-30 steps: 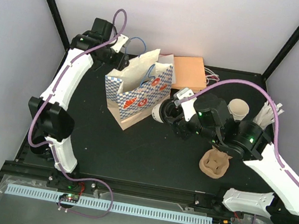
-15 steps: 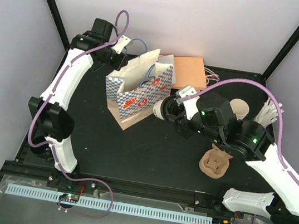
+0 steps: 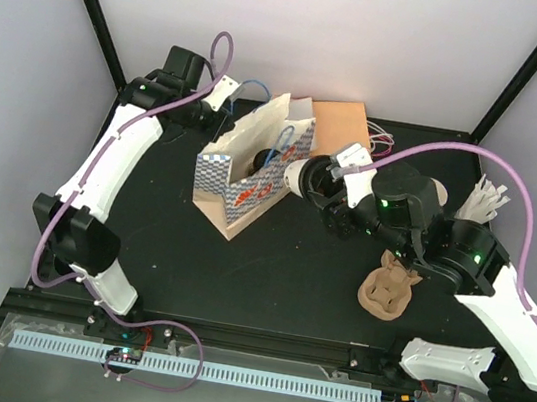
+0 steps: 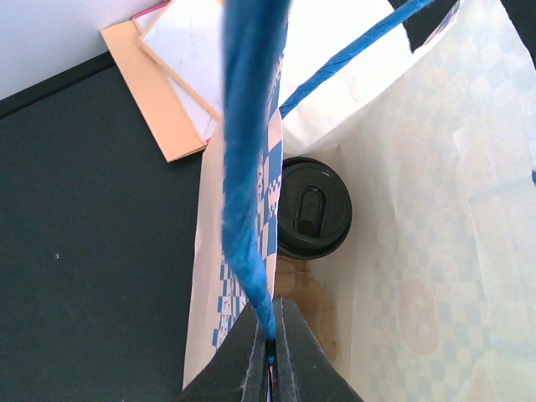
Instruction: Pack the takeout coffee
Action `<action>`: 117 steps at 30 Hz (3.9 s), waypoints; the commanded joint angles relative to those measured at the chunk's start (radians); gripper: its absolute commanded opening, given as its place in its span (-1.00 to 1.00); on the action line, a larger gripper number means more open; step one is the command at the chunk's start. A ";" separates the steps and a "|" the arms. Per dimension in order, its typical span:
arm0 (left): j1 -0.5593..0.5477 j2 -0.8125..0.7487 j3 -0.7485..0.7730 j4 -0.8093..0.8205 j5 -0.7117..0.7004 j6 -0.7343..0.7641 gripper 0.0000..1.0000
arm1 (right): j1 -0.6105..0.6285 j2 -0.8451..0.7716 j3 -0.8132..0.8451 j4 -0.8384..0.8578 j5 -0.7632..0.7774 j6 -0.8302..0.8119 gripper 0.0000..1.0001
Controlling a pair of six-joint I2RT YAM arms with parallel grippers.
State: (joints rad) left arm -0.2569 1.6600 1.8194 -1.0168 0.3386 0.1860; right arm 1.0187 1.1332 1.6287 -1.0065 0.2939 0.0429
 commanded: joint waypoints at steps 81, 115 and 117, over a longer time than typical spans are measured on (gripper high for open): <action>-0.321 -0.537 -0.317 0.115 0.105 -0.206 0.37 | 0.416 0.101 -0.706 0.526 0.152 -0.145 0.05; 0.080 -0.022 -0.561 0.243 0.341 -0.343 0.42 | 0.487 0.183 -0.747 0.733 0.399 -0.253 0.04; 0.082 0.012 -0.548 0.258 0.331 -0.362 0.44 | 0.481 0.187 -0.748 0.735 0.391 -0.253 0.04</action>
State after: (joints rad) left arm -0.1814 1.6249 1.2091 -0.8207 0.6590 -0.1444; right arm 1.5150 1.3132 0.8795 -0.3206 0.6945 -0.1978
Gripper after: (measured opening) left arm 0.713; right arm 0.729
